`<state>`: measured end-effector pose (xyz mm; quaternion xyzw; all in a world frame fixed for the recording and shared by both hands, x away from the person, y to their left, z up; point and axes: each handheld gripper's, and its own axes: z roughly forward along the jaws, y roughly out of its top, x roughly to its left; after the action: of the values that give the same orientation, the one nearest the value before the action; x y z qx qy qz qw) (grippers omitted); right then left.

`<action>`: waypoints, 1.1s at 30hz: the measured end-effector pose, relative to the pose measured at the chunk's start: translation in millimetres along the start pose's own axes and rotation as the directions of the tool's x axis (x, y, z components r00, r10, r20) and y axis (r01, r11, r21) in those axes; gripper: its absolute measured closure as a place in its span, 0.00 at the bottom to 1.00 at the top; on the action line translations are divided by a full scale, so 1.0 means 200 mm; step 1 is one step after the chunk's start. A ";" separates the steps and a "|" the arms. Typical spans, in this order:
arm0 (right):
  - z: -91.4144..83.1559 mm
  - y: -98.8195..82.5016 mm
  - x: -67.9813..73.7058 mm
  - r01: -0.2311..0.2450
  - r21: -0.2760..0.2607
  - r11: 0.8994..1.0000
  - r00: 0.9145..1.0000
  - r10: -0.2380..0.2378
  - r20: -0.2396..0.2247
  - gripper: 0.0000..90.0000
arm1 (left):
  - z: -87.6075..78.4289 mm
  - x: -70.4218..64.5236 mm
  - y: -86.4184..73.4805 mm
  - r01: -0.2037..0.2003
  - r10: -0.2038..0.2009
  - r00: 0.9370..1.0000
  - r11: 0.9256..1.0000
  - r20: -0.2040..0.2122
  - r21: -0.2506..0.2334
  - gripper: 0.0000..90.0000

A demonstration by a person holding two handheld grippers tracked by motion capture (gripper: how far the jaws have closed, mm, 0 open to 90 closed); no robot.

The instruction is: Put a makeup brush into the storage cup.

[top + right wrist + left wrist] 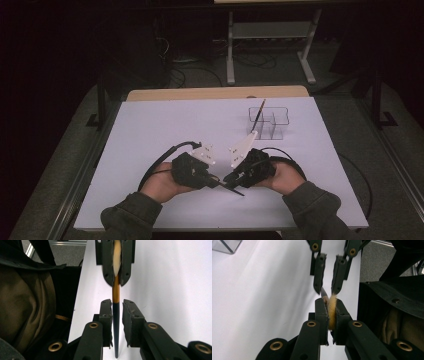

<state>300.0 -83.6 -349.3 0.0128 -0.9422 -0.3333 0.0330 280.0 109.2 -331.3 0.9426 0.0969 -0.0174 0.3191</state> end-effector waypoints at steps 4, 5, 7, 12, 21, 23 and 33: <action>0.03 0.02 0.00 0.005 0.009 1.000 1.000 -0.005 -0.005 0.88 | -0.01 0.00 0.01 -0.009 0.009 1.000 1.000 -0.001 0.000 0.94; 0.03 0.02 0.00 0.000 0.011 1.000 1.000 0.000 -0.006 0.89 | -0.01 0.00 0.01 -0.006 0.006 1.000 1.000 0.001 -0.009 0.94; 0.03 0.02 0.00 0.002 0.014 1.000 1.000 -0.002 -0.013 0.90 | -0.02 0.00 0.02 -0.013 0.013 1.000 1.000 -0.001 -0.002 0.94; 0.03 0.03 0.00 0.009 0.002 1.000 1.000 -0.009 -0.021 0.92 | -0.02 0.00 0.02 -0.010 0.010 1.000 1.000 0.007 -0.014 0.94; 0.01 0.00 -0.02 -0.006 -0.029 1.000 1.000 0.005 -0.020 0.92 | -0.06 0.02 -0.01 0.013 -0.015 1.000 0.998 -0.024 -0.056 0.81; -0.01 -0.01 -0.03 -0.019 -0.036 0.999 1.000 0.018 -0.021 0.92 | -0.07 0.02 -0.03 0.026 -0.028 0.999 0.998 -0.030 -0.062 0.79; -0.09 -0.07 -0.08 -0.079 -0.092 0.993 0.997 0.079 -0.003 0.92 | -0.09 0.05 -0.11 0.074 -0.081 0.995 0.992 -0.061 -0.102 0.75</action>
<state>317.4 -104.2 -344.7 -0.0260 -0.9256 -0.3747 0.0463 284.3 138.4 -330.4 0.9211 0.1447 0.0057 0.3614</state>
